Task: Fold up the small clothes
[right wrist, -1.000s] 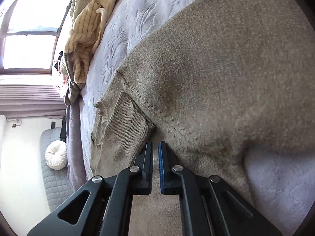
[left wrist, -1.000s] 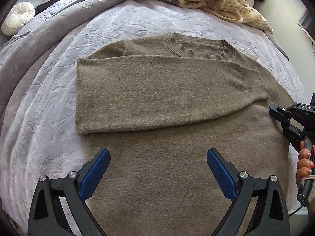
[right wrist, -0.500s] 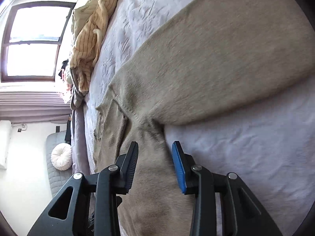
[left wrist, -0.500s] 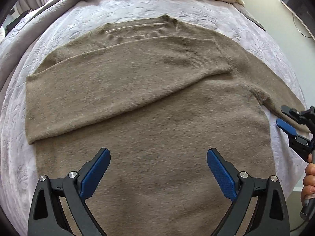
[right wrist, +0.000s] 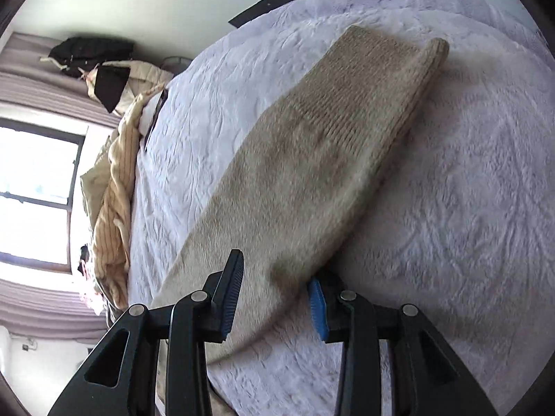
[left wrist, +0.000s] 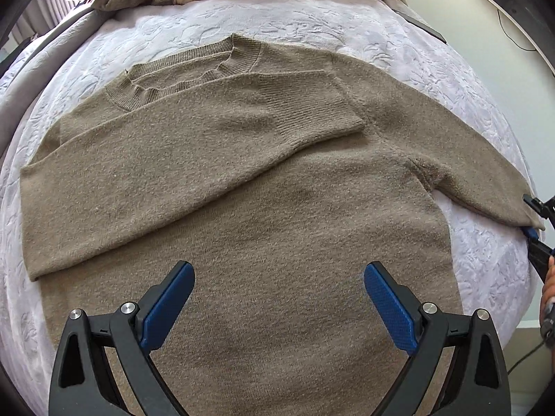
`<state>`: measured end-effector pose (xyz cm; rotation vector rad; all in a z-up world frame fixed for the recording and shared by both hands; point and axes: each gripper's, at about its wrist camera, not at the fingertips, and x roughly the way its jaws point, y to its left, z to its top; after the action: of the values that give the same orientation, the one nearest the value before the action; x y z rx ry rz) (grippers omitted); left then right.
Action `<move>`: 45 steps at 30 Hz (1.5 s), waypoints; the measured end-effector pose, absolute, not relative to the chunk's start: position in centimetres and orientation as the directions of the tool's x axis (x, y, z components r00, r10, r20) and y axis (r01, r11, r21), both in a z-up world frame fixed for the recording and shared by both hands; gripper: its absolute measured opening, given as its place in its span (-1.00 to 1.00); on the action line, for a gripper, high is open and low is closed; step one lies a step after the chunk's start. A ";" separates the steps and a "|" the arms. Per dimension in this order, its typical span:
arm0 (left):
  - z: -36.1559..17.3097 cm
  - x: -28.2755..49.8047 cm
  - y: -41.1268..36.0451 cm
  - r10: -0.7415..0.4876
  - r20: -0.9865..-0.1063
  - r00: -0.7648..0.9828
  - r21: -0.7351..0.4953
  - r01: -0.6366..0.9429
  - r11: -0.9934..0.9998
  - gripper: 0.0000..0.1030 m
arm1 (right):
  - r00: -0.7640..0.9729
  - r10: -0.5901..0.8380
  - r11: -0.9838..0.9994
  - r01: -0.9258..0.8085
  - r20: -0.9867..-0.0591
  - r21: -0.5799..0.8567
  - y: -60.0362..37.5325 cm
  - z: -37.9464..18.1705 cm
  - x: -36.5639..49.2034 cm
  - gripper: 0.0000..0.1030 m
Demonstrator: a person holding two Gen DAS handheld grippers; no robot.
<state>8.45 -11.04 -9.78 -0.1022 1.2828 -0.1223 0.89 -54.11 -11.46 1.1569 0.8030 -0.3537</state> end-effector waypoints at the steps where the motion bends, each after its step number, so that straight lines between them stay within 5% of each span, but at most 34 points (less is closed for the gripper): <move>1: -9.7 8.5 -11.0 -0.146 -0.948 0.283 -0.144 0.029 0.989 0.91 | 0.691 0.148 0.364 0.627 -0.707 0.689 -54.5 -11.5 1.1 -0.24; 2: -9.6 8.6 -10.9 -0.144 -0.946 0.290 -0.144 0.023 0.989 0.91 | 0.701 0.154 0.348 0.621 -0.697 0.702 -54.8 -11.5 1.5 -0.24; 5: -9.1 9.4 -10.6 -0.124 -0.937 0.325 -0.132 -0.002 0.991 0.91 | 0.709 0.188 0.339 0.602 -0.679 0.723 -54.7 -11.5 2.6 -0.87; 14: -9.1 13.7 -7.4 -0.010 -0.907 0.421 -0.061 -0.109 0.992 0.91 | 0.731 0.341 0.508 0.385 -0.590 0.770 -48.8 -7.0 8.7 -0.87; 23: -9.5 12.3 -1.2 0.027 -0.911 0.412 -0.065 -0.209 0.976 0.91 | 0.615 0.639 0.625 -0.064 -0.463 0.778 -33.0 -1.1 17.5 -0.87; 32: -9.5 8.2 7.4 0.079 -0.909 0.409 -0.079 -0.356 0.931 0.91 | 0.261 0.715 0.692 -0.394 -0.649 0.605 -11.9 -5.8 18.2 -0.87; 38: -10.7 6.2 10.3 0.066 -0.915 0.399 -0.112 -0.405 0.907 0.91 | 0.102 0.601 0.775 -0.315 -0.792 0.548 -9.2 -13.6 18.0 -0.68; 41: -10.9 5.3 10.9 0.046 -0.914 0.404 -0.136 -0.411 0.901 0.91 | 0.107 0.654 0.753 -0.194 -0.749 0.629 -11.4 -14.2 18.1 0.00; 45: -10.6 4.3 11.7 0.023 -0.907 0.421 -0.169 -0.412 0.896 0.91 | 0.241 0.693 0.699 0.003 -0.679 0.715 -15.4 -13.4 18.3 0.03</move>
<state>4.30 11.68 -10.60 -0.3969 1.1096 0.2811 18.32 -15.41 -13.42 0.6756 1.2533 0.5243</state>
